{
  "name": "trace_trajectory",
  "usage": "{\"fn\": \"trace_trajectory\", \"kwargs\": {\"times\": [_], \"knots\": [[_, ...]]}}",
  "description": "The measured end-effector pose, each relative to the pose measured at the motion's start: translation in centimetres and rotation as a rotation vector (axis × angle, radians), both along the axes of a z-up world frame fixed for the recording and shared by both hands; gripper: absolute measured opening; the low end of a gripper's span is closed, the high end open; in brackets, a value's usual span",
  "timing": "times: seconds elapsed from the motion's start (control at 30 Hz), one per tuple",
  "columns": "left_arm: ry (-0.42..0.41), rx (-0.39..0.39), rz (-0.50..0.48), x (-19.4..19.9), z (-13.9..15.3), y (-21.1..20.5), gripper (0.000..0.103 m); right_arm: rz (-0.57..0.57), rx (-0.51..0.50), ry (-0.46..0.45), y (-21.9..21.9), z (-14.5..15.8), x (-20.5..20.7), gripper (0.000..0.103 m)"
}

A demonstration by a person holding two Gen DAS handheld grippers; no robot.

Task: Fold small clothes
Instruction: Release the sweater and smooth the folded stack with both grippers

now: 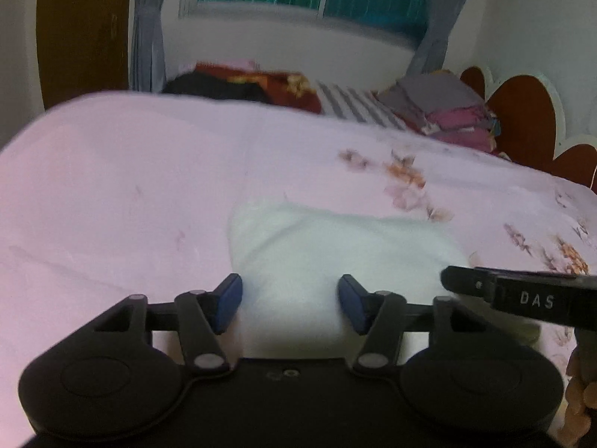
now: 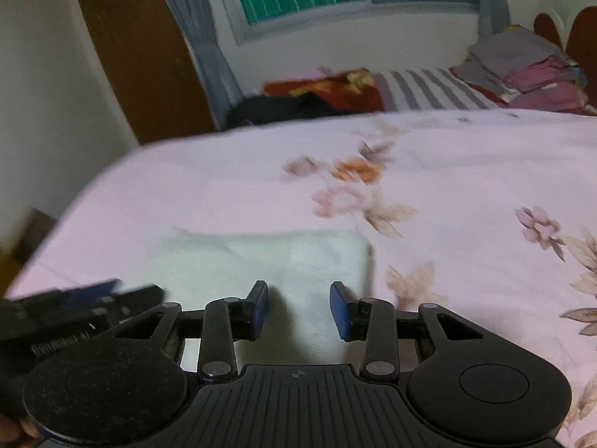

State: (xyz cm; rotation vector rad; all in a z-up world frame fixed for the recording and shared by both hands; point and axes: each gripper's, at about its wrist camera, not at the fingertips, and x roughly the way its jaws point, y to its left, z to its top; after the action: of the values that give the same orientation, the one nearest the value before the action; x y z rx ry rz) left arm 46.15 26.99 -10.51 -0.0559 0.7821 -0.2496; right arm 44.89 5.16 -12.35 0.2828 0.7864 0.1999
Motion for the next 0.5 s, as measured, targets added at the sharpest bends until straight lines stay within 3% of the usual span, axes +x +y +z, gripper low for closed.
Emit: {"fn": "trace_trajectory", "kwargs": {"times": [0.17,0.37,0.5], "knots": [[0.043,-0.044,0.043,0.1,0.2,0.9,0.065,-0.043,-0.001,0.032,-0.5,-1.7,0.3,0.038],[-0.021,-0.01,0.002,-4.3,2.8,1.6,0.062,-0.029,-0.001,-0.015,-0.6,1.5,-2.8,0.038],[0.005,0.014,-0.037,-7.9,2.5,1.6,0.062,-0.015,0.003,-0.024,-0.7,2.5,-7.2,0.038]]}}
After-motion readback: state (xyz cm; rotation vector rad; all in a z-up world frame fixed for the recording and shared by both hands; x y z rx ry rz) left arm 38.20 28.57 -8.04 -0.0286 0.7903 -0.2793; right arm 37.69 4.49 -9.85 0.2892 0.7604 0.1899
